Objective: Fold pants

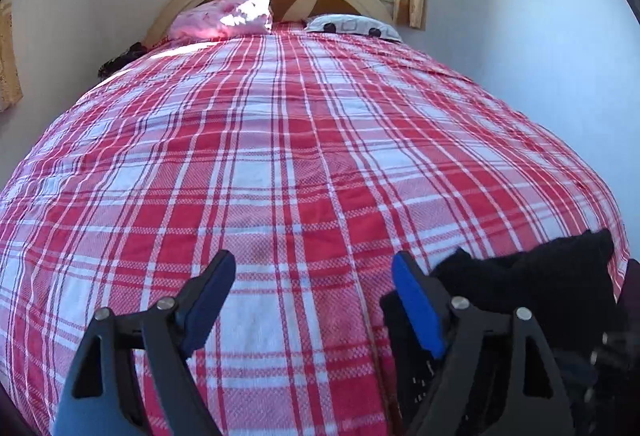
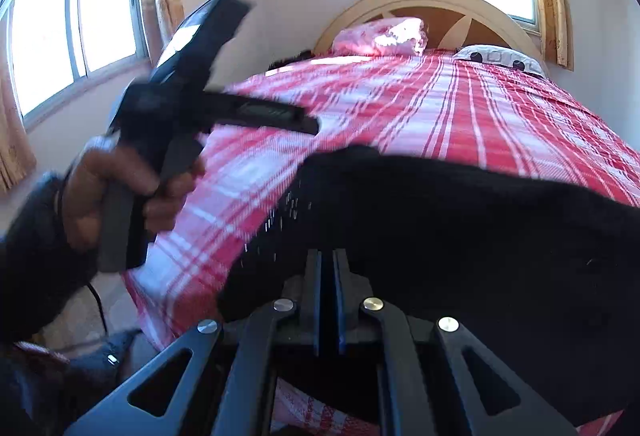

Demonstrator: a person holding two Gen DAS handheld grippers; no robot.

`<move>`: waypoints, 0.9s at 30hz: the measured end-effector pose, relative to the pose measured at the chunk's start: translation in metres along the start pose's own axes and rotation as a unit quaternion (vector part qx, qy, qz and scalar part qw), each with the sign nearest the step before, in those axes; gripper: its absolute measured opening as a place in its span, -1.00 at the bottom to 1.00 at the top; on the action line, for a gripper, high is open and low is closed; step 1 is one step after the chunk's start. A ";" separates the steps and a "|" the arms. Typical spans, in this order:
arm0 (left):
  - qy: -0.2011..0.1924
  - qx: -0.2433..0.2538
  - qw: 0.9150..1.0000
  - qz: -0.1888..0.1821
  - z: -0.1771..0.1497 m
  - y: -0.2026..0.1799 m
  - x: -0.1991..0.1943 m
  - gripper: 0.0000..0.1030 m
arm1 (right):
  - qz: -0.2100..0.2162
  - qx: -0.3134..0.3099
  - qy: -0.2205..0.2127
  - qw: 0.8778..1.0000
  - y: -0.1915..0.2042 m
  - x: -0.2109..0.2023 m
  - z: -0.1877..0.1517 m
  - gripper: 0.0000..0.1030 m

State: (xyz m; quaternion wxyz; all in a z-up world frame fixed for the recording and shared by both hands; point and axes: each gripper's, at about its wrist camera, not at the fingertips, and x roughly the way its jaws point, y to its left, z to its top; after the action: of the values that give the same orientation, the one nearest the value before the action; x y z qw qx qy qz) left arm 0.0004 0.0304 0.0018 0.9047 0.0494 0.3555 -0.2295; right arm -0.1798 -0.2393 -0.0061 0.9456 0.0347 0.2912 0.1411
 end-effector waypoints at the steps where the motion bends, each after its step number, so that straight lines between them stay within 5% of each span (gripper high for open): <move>1: -0.009 0.021 1.000 -0.014 -0.012 -0.007 -0.011 0.60 | 0.016 0.012 -0.007 1.000 -0.007 -0.004 0.010 -0.88; 6: -0.037 0.131 0.989 -0.048 -0.071 -0.066 -0.039 0.60 | 0.112 0.010 0.015 0.993 -0.037 0.006 0.082 -0.88; 9: -0.033 0.152 0.987 -0.040 -0.085 -0.085 -0.028 0.56 | 0.217 -0.006 0.088 0.972 -0.045 0.041 0.125 -0.81; 12: -0.018 0.139 0.989 -0.054 -0.092 -0.089 -0.017 0.24 | 0.223 -0.026 0.179 0.958 -0.044 0.092 0.151 -0.72; 22: -0.013 0.103 0.992 -0.065 -0.097 -0.081 -0.010 0.24 | 0.223 -0.141 0.334 0.905 -0.017 0.168 0.139 -0.70; 27: -0.005 0.089 0.993 -0.076 -0.094 -0.077 -0.006 0.25 | 0.205 -0.194 0.369 0.886 -0.013 0.182 0.121 -0.70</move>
State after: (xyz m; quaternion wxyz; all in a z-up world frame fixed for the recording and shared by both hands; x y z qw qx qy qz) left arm -0.0965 -0.0121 -0.0587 0.8783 0.1014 0.3319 -0.3288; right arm 0.0354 -0.1976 -0.0061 0.7078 -0.1447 0.5725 0.3878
